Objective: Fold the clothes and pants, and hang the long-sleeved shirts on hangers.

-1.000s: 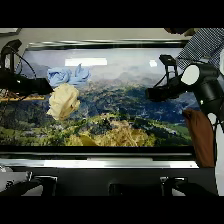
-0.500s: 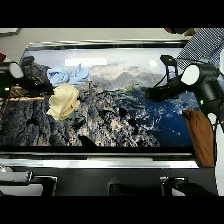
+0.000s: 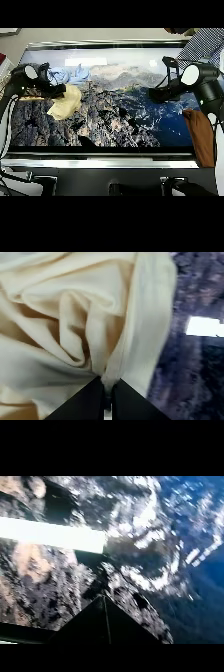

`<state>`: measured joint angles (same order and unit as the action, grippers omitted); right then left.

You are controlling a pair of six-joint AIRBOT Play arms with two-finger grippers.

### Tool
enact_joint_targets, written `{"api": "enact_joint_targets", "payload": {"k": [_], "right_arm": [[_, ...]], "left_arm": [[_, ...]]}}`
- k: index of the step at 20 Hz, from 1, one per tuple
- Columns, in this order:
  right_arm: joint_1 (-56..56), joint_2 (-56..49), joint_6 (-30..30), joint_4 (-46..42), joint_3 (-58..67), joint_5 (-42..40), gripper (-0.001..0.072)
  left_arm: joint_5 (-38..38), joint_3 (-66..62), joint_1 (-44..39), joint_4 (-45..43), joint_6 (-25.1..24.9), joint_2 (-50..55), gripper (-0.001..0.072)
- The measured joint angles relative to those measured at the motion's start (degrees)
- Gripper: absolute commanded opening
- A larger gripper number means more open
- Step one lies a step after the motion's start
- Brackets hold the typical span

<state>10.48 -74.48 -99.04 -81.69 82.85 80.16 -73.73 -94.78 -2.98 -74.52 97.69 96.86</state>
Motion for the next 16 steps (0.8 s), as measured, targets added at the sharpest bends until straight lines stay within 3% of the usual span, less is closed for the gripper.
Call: {"api": "enact_joint_targets", "payload": {"k": [6, 13, 14, 16], "right_arm": [[0.00, 1.16, -4.92, -11.04, 0.00, 11.02, 0.0032], [0.00, 4.09, -9.16, -24.24, 0.00, 20.26, 0.0031], [0.00, 4.26, -9.49, -25.22, 0.00, 20.94, 0.0031], [0.00, 4.44, -9.68, -26.53, 0.00, 21.94, 0.0031]], "left_arm": [[-1.14, -0.76, -14.60, 10.67, 0.09, -2.99, 0.0014], [8.52, -0.87, -34.82, 13.70, 2.93, 1.84, 0.0024], [9.44, -0.87, -36.44, 13.86, 3.06, 3.08, 0.0098], [10.56, -0.87, -38.29, 14.10, 3.30, 4.83, 0.0531]]}}
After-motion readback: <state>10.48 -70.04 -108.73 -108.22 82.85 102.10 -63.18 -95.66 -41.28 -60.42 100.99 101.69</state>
